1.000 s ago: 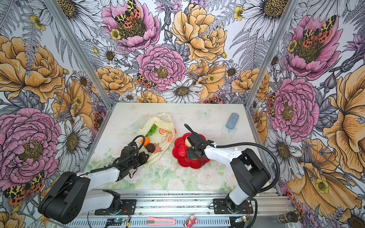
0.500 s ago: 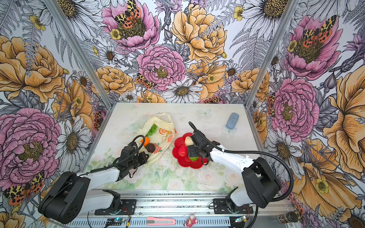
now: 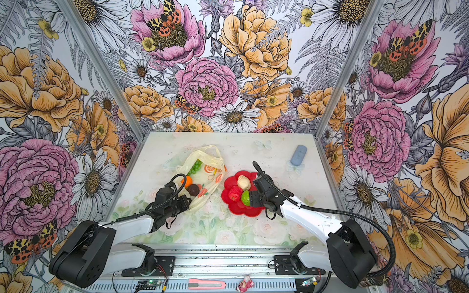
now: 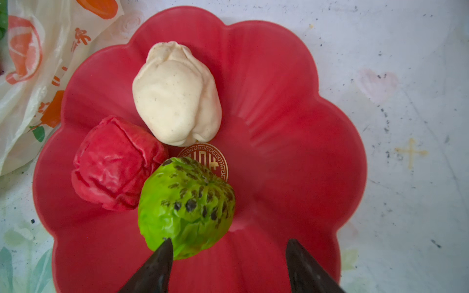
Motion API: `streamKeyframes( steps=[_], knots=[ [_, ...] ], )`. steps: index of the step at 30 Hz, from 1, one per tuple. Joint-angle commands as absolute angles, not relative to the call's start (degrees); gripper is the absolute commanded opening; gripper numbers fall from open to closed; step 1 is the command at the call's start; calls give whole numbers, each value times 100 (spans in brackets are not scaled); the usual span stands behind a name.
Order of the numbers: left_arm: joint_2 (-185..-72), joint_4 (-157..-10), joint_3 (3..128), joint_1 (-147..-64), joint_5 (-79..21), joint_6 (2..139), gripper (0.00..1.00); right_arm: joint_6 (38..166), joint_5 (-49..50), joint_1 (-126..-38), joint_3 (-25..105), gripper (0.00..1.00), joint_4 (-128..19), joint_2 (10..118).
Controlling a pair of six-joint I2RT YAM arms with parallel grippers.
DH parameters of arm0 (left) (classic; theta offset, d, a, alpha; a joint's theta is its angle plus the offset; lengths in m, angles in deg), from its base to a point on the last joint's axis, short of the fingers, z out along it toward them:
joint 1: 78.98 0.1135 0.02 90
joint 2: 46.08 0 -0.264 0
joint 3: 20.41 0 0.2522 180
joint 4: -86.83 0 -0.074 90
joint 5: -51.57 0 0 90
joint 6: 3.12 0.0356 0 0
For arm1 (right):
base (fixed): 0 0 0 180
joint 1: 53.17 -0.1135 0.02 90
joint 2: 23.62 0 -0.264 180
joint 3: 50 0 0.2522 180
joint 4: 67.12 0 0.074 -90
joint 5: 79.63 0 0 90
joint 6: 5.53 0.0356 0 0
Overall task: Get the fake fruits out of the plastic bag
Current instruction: 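Open the right gripper to release the green fruit in the bowl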
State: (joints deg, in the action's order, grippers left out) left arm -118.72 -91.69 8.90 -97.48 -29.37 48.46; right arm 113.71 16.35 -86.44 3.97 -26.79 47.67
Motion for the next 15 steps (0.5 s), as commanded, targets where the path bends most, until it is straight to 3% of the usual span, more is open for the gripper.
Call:
streamKeyframes(
  steps=[1,15],
  knots=[
    [-11877,-9258,961,-9708,-2948,4992,0,11462,1687,-8622,357,68,-2717,4792],
    [-11998,-9372,987,-9734,-2794,5030,0,11460,1898,-8630,568,64,-3045,5359]
  ],
)
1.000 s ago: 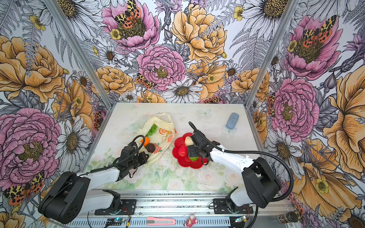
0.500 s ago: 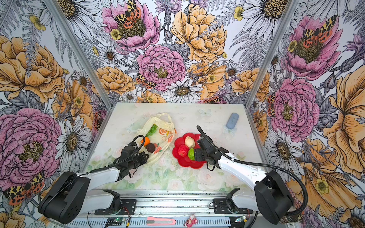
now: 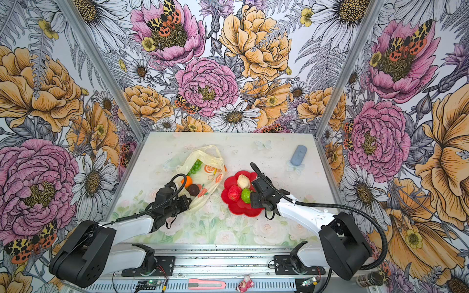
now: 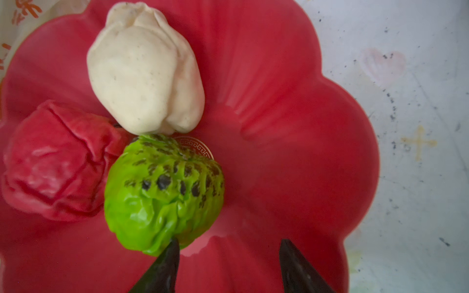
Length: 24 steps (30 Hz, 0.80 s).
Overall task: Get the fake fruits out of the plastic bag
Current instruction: 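Open the right gripper to release the green fruit in the bowl, then move the right gripper back over the bag toward the orange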
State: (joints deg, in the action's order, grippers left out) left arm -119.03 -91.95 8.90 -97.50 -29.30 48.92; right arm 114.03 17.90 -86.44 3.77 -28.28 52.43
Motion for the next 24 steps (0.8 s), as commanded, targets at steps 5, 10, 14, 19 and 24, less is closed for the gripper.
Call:
streamKeyframes(
  steps=[5,10,14,19,24],
  knots=[
    [-12034,-9377,987,-9749,-2781,5035,0,11471,1837,-8630,554,64,-3052,5259],
    [-12039,-9370,971,-9794,-2837,5011,0,11479,1766,-8630,463,66,-3033,4952],
    [-12003,-9199,917,-9904,-3056,4814,0,11483,1781,-8631,536,69,-2922,4705],
    [-11498,-8786,797,-10063,-3417,4331,0,11530,1772,-8638,842,69,-2748,4379],
    [-10542,-7844,769,-10252,-4084,3924,13,11627,1885,-8855,1283,69,-2756,4350]
  ],
)
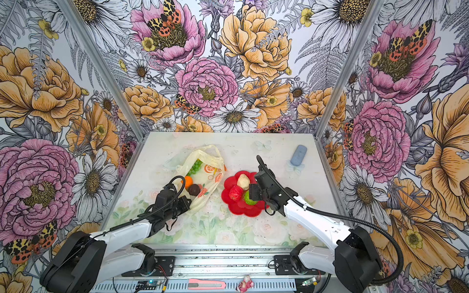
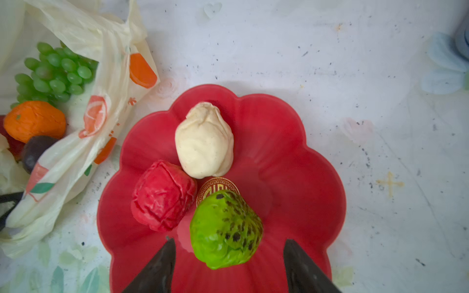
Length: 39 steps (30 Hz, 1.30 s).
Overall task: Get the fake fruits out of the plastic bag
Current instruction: 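Move the right gripper back over the bag toward the orange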
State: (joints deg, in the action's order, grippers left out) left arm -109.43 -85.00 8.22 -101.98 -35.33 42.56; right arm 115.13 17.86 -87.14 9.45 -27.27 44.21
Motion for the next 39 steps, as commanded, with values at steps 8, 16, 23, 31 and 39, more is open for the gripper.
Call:
streamKeyframes(
  steps=[8,16,23,31,39],
  knots=[
    [-8764,-6307,1071,-10087,-5172,3822,70,11558,2028,-9775,2292,69,-3307,5409],
    [-10162,-6532,2073,-9726,-4710,4621,86,11590,1542,-10441,3327,70,-3943,6952],
    [-11823,-6510,2788,-9241,-4990,4890,77,11743,1106,-10694,4215,70,-4176,8200],
    [-11455,-6933,2280,-8667,-4452,4908,42,11831,1037,-10757,5158,70,-4174,9386],
    [-10778,-7378,1495,-8160,-3644,4896,18,11407,1237,-10763,5951,75,-4167,10155]
  ],
)
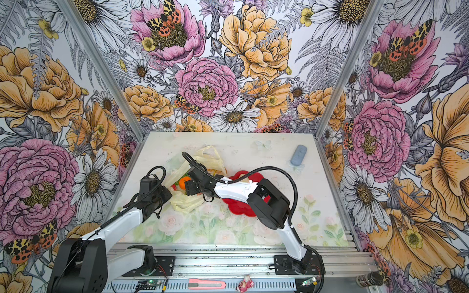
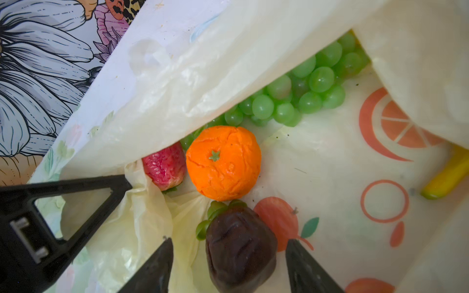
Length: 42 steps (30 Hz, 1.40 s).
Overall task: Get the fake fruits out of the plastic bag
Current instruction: 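Move the right gripper back over the bag toward the orange, then grasp the orange fruit inside the bag with the right gripper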
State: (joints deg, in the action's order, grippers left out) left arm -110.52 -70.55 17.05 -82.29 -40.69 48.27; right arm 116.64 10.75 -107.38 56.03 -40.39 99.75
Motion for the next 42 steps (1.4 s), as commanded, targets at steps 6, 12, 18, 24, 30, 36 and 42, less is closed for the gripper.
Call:
streamKeyframes(
  steps=[6,12,18,24,30,36,42],
  knots=[
    [-10368,-7311,1436,-8094,-3767,5163,9,10928,1228,-10766,6599,80,-4114,10791],
    [-10301,-7439,1363,-8004,-3679,5177,6,10553,1222,-10783,7180,81,-4051,11246],
    [-10265,-7695,1280,-7977,-3332,5261,0,10365,1169,-10789,7658,85,-3864,11638],
    [-10049,-7824,1166,-8007,-3157,5277,0,10337,1224,-10797,8127,84,-3508,12028],
    [-9881,-7835,1164,-8345,-3217,5425,0,10331,1456,-10782,7980,74,-3453,11862],
    [-10172,-7810,1294,-8484,-3323,5472,0,10334,1499,-10780,7779,63,-3457,11552],
    [-10210,-7843,1306,-8491,-3272,5496,0,10436,1565,-10725,7415,59,-3512,11045]
  ],
)
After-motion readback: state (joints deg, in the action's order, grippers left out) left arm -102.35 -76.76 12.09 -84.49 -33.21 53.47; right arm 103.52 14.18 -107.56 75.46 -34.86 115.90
